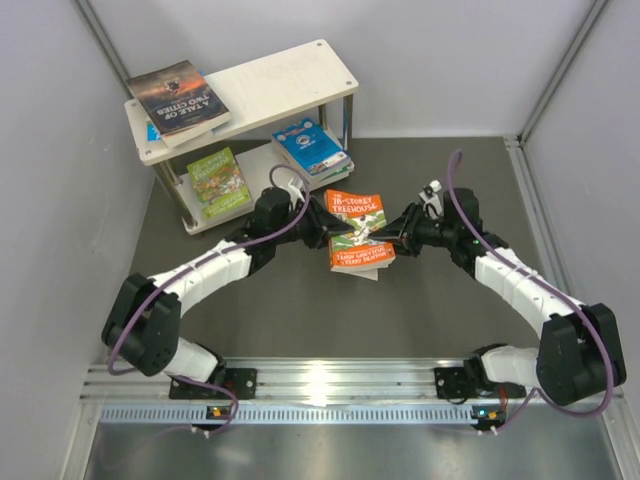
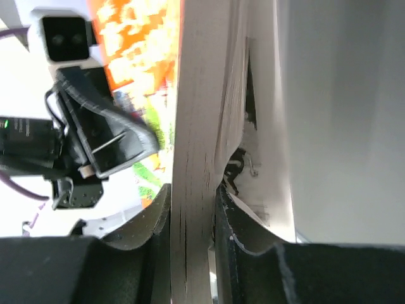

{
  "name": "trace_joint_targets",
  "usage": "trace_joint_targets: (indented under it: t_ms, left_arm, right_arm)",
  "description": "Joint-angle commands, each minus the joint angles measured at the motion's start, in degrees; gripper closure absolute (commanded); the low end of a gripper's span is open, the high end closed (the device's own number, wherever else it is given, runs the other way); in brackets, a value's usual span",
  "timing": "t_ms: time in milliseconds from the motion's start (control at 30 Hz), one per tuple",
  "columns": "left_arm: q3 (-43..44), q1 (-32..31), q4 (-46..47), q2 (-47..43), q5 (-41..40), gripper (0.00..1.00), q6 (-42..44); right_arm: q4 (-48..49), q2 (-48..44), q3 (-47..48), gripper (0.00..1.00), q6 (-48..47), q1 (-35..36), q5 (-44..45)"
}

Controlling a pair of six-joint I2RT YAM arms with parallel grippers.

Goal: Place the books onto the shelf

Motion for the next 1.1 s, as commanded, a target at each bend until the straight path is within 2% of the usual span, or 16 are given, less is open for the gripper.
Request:
trace_joint_targets:
  t_ms: [0,33,100,133,167,200,233,367,467,567,600,667,700,800,933,1067]
  left_arm:
    - [0.62,-0.03,2.29,-3.38,0.27,0.86,0.27]
    - [1.42,0.14,-0.94,-3.83,0.18,1.0,1.58]
    - [4.65,0.32,-6.21,-5.14,-0.96,1.0,3.78]
    - [5.72,0.67,-8.68,-5.67,-2.27,1.0,6.05]
    - [6.6,0.93,-13.58,-6.2,-2.81,1.0,7.12]
    - [8.0,1.72,-15.28,-7.33,-3.33,1.0,7.91]
    - [8.63,2.16,-18.43,-7.95,-4.12,1.0,8.88]
    - [10.47,3.92,-22.41,-10.86,-5.09,1.0,10.38]
    - [11.27,4.72,-22.85,-13.66,-5.36,1.0,9.94]
    - [11.88,5.24,-22.94,-15.69,-6.15,1.0,8.71]
    - [12.14,5.42,-23.03,-16.22,-6.33,1.0,8.1]
    - [12.58,5.77,-23.56,-17.36,-6.76,1.0,7.83]
    - [12.76,5.95,-23.99,-17.71,-7.03,1.0,8.01]
    - [12.59,6.38,-26.36,-19.21,-8.17,1.0,8.53]
    - [10.48,6.65,-26.55,-22.01,-8.96,1.0,7.48]
    - [9.6,6.74,-26.64,-23.34,-9.4,1.0,7.04]
  right_arm:
    - [10.53,-0.32,0.73,1.0,4.31,0.79,-2.56]
    - [8.0,-0.23,1.08,0.98,2.57,0.79,-2.47]
    - [3.34,0.03,3.18,0.79,-1.47,0.88,-2.12]
    - [-9.13,0.47,5.11,0.55,-10.11,0.88,1.36]
    - [-18.21,2.04,11.13,0.45,-15.85,0.7,5.4]
    - [-34.49,3.1,14.06,0.37,-24.96,0.87,10.57]
    - [-40.31,4.24,17.57,0.25,-27.48,0.96,21.33]
    - [-47.75,5.58,16.74,0.01,-31.82,-0.18,26.63]
    - [-38.12,1.99,9.56,0.0,-26.74,0.0,13.66]
    - [-14.33,-2.58,-2.81,0.0,-9.37,0.96,0.28]
    - [-0.17,-3.64,-5.66,0.0,0.78,2.01,-1.14]
    - [12.75,-6.01,-11.54,0.0,9.19,2.89,-2.03]
    - [24.99,-6.64,-13.05,0.0,16.36,3.42,-1.94]
    - [42.35,-8.22,-17.37,0.0,27.46,3.51,0.95]
    - [55.94,-6.74,-19.05,0.0,34.44,4.47,5.17]
    - [56.84,-4.11,-16.59,0.0,33.58,6.23,5.79]
